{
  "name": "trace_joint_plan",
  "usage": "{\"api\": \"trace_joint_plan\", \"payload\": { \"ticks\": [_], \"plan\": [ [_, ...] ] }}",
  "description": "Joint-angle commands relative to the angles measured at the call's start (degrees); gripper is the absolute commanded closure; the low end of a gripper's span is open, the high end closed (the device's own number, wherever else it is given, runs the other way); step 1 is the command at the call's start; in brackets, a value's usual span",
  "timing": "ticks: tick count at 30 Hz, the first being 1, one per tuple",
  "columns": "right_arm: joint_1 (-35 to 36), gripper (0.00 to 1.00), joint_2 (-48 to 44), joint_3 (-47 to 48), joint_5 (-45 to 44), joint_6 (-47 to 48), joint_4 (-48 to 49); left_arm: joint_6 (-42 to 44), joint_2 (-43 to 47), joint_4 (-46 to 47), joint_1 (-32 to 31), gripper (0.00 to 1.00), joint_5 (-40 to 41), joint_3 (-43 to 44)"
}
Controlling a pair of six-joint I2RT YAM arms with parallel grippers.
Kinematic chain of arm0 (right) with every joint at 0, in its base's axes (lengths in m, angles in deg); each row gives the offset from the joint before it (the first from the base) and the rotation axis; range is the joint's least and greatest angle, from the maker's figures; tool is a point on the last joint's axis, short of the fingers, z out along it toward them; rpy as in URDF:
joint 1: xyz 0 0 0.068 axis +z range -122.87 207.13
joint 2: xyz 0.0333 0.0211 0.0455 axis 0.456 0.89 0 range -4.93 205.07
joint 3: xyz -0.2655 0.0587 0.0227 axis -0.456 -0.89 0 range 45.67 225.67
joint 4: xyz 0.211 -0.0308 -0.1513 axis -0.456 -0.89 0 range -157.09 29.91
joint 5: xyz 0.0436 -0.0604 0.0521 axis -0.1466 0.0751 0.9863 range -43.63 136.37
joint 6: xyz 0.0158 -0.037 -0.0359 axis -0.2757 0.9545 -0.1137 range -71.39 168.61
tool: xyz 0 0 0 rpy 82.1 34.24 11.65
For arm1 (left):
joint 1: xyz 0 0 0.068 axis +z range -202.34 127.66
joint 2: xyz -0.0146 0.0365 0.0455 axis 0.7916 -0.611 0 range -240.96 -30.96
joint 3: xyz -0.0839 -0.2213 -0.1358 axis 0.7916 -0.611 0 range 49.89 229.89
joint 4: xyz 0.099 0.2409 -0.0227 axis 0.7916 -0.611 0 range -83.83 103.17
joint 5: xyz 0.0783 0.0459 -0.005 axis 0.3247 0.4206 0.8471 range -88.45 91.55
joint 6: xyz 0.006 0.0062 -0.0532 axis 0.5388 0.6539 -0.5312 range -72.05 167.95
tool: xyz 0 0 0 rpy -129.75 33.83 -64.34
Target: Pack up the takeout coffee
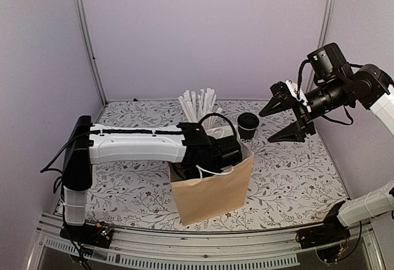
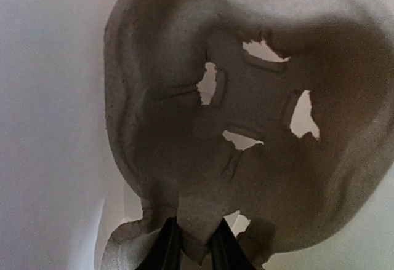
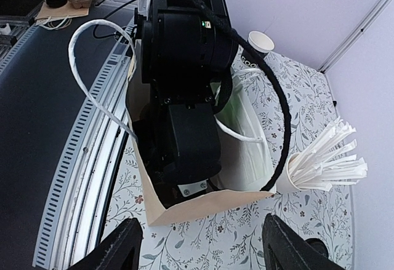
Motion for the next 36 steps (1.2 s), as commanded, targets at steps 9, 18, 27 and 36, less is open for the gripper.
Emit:
{"api": "trace_joint_plan", "payload": {
  "ticks": [9,18,27,36],
  "plan": [
    [-0.36,0.3,1.44,-1.13,0.84,-1.06,1.46,0.5,-0.53,4.1,-0.94,0.6,-1.63,-3.03],
    [-0.36,0.31,2.09,-0.91,1.78,-1.48,0.79,0.18,3.43,-0.81,-0.99,0.45,-0.08,2.03],
    [-0.36,0.31,3.02,-1.61,2.61,-2.94,2.08,1.29,7.82,-4.29,-0.94,0.36,2.84,6.27],
    [-0.36,0.31,4.72,-2.25,3.14,-4.24,4.04,3.2,14.69,-4.0,-0.5,0.36,2.51,13.32]
  ]
}}
